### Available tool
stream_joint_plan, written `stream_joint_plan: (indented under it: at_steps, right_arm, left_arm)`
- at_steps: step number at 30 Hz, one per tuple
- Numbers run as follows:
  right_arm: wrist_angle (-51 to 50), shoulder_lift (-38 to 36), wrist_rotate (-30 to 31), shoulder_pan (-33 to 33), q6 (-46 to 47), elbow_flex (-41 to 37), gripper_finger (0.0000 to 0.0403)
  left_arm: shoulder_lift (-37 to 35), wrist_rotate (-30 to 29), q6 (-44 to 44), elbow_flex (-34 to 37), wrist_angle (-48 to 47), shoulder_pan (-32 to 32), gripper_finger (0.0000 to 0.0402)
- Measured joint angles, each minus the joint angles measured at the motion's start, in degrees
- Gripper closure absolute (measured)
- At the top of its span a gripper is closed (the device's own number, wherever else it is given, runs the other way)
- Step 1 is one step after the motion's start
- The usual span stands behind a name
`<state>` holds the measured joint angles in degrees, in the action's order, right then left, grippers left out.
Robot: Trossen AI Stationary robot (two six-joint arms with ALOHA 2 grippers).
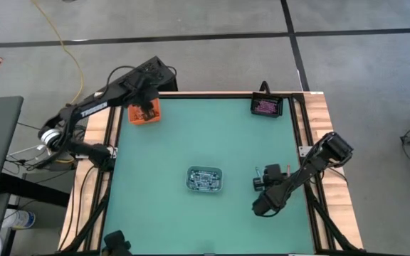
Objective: Sort crayons
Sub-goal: Put the blue crayon into the blue bin
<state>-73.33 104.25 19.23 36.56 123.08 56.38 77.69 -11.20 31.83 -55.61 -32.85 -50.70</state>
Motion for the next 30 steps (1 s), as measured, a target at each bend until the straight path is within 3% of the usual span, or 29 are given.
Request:
stream_joint_plan:
  at_steps: [7, 16, 23, 30]
  right_arm:
    - [2.4, 0.0, 6.7, 0.0, -0.4, 1.0, 0.0234]
    - [12.0, 0.0, 11.7, -1.7, -7.2, 1.0, 0.0234]
    - [14.0, 0.0, 10.9, -3.2, -8.6, -1.8, 0.0234]
    - [25.8, -0.6, 11.3, -4.0, -13.6, -7.5, 0.025]
  left_arm:
    - [-7.7, 0.2, -2.8, 0.0, 0.3, 5.7, 0.0266]
    - [-12.9, 5.0, -10.2, 0.0, -1.0, 15.9, 0.0266]
    - [-13.0, 5.0, -14.4, 0.0, -3.1, 26.6, 0.0266]
    - [-13.0, 4.7, -18.8, 0.0, -3.4, 37.0, 0.0266]
